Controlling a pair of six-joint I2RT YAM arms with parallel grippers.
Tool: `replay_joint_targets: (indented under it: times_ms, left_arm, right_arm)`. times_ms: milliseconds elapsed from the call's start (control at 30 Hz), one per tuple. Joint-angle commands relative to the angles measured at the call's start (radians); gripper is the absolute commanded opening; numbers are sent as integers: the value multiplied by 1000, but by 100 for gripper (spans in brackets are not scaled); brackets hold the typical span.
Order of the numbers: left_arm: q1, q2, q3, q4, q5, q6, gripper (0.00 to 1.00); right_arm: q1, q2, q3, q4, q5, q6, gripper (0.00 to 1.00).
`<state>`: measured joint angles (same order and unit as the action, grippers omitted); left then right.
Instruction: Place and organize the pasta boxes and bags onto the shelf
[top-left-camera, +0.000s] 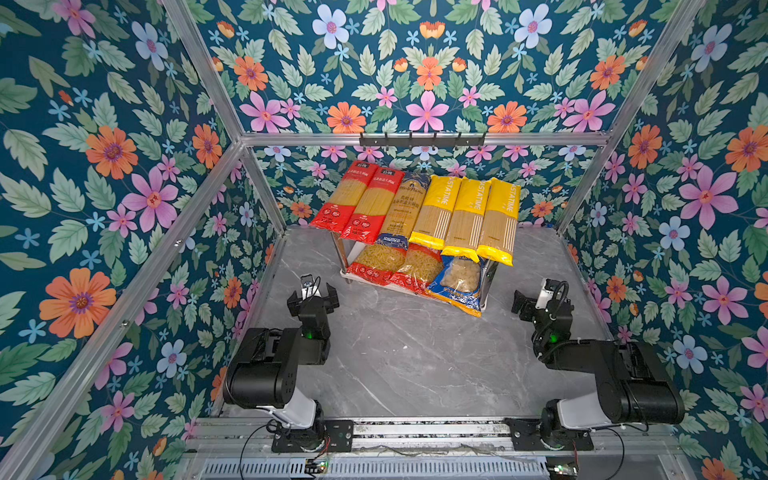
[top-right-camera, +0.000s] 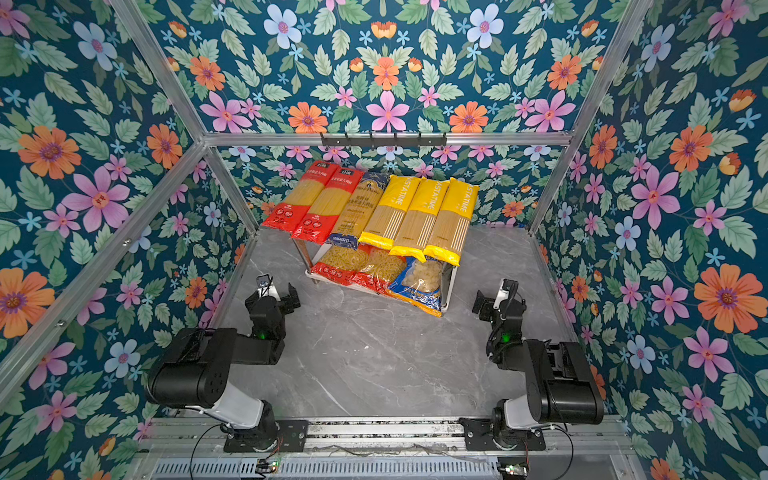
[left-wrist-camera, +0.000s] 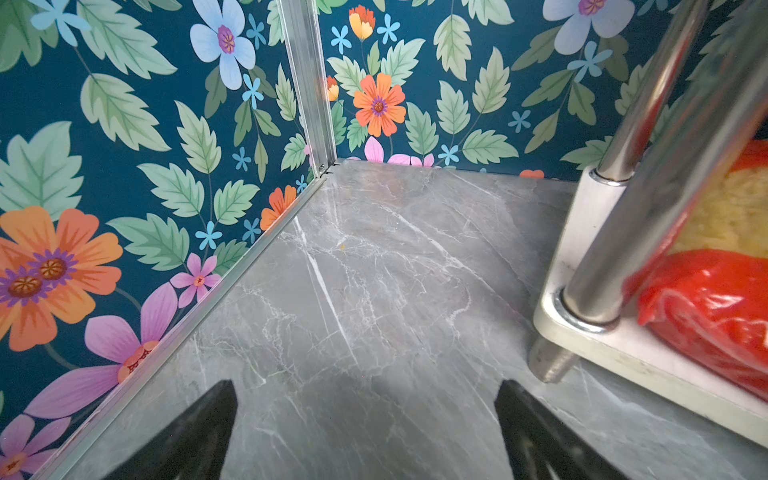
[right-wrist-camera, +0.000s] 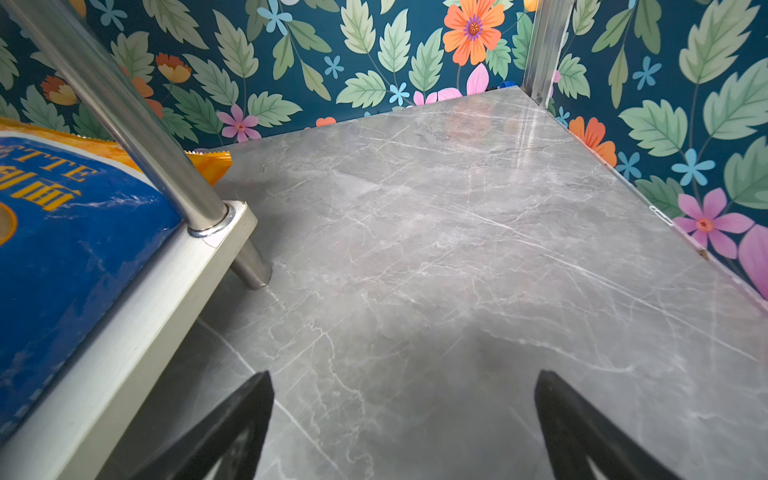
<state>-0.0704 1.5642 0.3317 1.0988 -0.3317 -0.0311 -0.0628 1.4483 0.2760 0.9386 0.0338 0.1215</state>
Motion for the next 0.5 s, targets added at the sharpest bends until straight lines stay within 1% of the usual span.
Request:
replay_joint_targets:
  times_ms: [0,467]
  left_arm:
    - [1,-1,4,6,4,-6,100]
    - [-1,8,21,-13,0,2,100]
  right_arm:
    - [1,1,6,22,10,-14,99]
    - [3,1,5,20,11,-17,99]
